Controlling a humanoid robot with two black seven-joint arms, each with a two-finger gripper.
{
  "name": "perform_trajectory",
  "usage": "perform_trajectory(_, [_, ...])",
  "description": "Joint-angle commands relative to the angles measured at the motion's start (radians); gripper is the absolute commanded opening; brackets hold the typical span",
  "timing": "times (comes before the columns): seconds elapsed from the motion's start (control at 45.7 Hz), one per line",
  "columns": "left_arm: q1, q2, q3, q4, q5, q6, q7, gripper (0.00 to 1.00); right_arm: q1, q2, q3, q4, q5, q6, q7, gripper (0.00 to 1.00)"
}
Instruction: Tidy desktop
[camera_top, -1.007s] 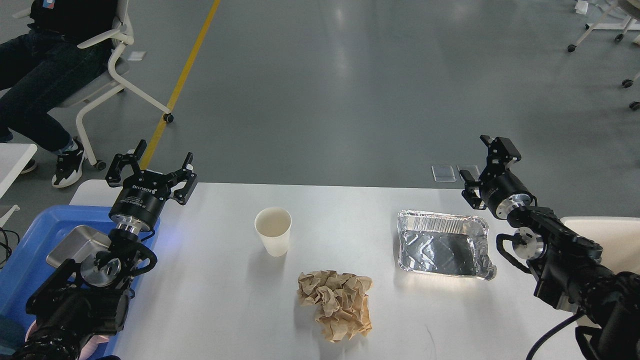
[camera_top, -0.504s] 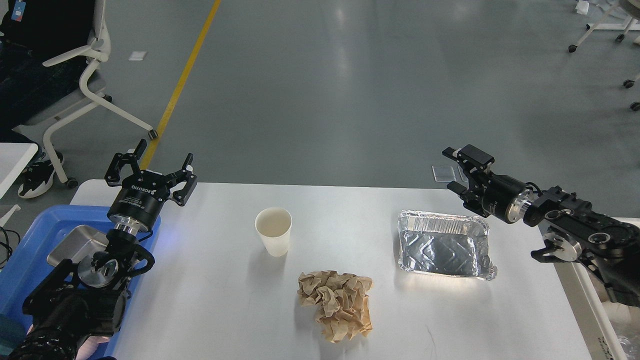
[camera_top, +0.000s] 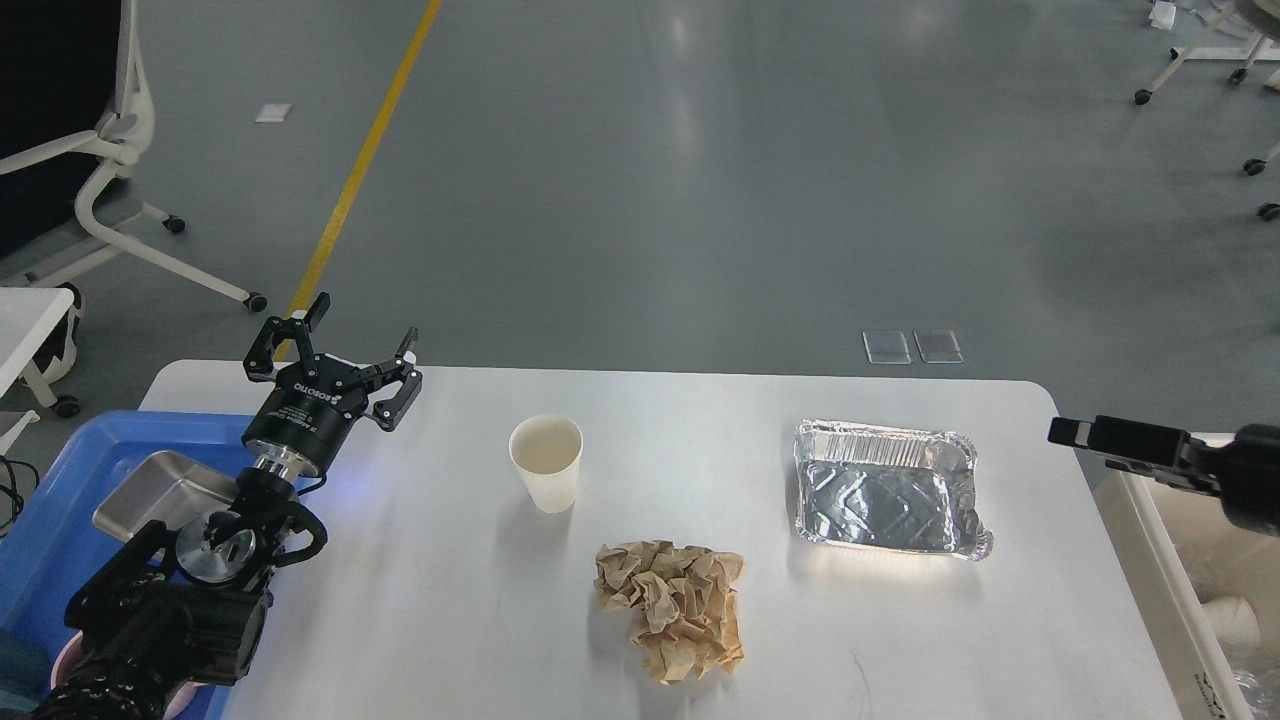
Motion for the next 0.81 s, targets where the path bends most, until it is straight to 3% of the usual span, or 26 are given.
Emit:
perform_trajectory(0.0, [-0.001, 0.001, 0.019, 0.000, 0.002, 0.003, -0.003, 0.98, 0.005, -0.141, 0.006, 0.046, -0.029, 0.057, 0.001, 1.00])
perform_trajectory(0.175, [-0.001, 0.000, 0.034, -0.002, 0.006, 0.003, -0.007, 0.98, 0.009, -0.239, 0.008, 0.082, -0.032, 0.084, 0.003, 1.00])
perform_trajectory(0.394, [-0.001, 0.001, 0.039, -0.002, 0.008, 0.003, -0.007, 0.98, 0.009, -0.218, 0.011, 0.062, -0.069, 0.087, -0.009, 1.00])
perform_trajectory(0.569, [0.007, -0.003, 0.056, -0.002, 0.009, 0.001, -0.007, 0.98, 0.018, -0.039, 0.009, -0.004, -0.161, 0.094, -0.083, 1.00])
perform_trajectory(0.788, [0.012, -0.005, 0.057, -0.002, 0.009, 0.003, -0.009, 0.98, 0.055, 0.299, -0.003, -0.259, -0.210, 0.133, -0.087, 1.00])
